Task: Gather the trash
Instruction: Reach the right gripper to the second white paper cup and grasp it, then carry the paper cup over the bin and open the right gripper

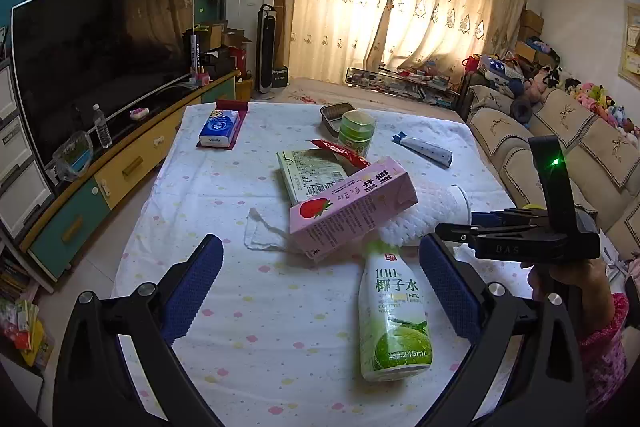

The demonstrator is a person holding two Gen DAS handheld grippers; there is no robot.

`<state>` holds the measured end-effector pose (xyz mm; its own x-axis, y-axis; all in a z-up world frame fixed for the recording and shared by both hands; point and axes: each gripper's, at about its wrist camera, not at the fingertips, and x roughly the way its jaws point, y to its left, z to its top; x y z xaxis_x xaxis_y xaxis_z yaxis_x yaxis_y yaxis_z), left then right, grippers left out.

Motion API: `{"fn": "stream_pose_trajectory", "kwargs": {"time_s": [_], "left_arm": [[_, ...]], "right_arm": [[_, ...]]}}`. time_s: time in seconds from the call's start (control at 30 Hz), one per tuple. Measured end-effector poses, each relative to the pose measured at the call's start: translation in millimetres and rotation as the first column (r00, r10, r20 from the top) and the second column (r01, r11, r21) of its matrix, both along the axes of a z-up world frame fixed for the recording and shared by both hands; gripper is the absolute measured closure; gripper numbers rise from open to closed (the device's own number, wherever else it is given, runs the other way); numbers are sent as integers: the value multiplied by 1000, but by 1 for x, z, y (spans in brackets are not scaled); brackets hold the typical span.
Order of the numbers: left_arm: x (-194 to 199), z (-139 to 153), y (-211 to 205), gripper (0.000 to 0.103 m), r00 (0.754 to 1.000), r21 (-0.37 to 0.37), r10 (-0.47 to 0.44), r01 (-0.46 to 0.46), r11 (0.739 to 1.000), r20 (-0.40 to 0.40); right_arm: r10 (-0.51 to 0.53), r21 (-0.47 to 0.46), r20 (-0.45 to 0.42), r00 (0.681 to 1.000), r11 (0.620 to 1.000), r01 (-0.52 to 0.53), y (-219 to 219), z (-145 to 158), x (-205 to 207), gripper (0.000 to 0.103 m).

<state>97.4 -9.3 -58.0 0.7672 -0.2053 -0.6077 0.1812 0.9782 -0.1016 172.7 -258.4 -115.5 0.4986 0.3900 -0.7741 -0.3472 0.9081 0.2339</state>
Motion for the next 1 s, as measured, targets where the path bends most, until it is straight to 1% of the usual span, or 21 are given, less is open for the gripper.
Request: {"fn": "stream_pose_trajectory", "kwargs": {"time_s": [0.03,0.1,0.17,0.2,0.27,0.4,0.53,0.6,0.7,0.8,0.87,0.9,0.97,1.0], "left_arm": [[1,0,-1,6,1000,1,-2,2,1000,1],[1,1,-4,6,1000,4,-5,5,1000,6],[1,2,-5,6,1000,9,-6,6,1000,11],[1,3,-7,6,1000,13,-7,6,1000,13],[1,2,-9,6,1000,16,-9,9,1000,13],[-1,1,-10,6,1000,15,-11,11,1000,15],[-5,2,-12,6,1000,21,-18,18,1000,20],[-6,1,-13,6,999,21,-25,24,999,20],[-7,-1,-18,6,999,24,-37,36,999,16],[-7,-3,-23,6,999,28,-52,52,998,9],[-6,-5,-26,6,998,31,-60,60,998,4],[-5,-6,-29,6,998,33,-66,66,997,0],[-5,-7,-33,6,997,36,-74,74,997,-2],[-4,-8,-36,6,997,39,-78,78,996,-5]], "right_arm": [[7,1,6,1000,1000,-7,1,2,-2,58],[20,16,22,1000,1000,-20,1,7,-7,76],[29,26,33,999,999,-30,2,12,-12,86],[35,32,40,999,999,-36,2,15,-16,92],[37,35,54,998,999,-39,2,20,-24,100],[8,20,78,997,1000,-9,-4,32,-41,100],[-31,4,96,995,1000,31,-21,40,-60,100],[-67,-4,108,992,998,67,-34,43,-68,100],[-169,-25,128,977,984,174,-69,46,-79,100],[-291,-34,126,948,954,297,-113,45,-84,100],[-399,-51,115,910,912,406,-152,39,-84,100],[-436,-62,106,893,894,444,-168,35,-84,100],[-518,-105,82,852,845,524,-203,21,-80,100],[-544,-124,68,836,827,549,-216,13,-78,100]]}}
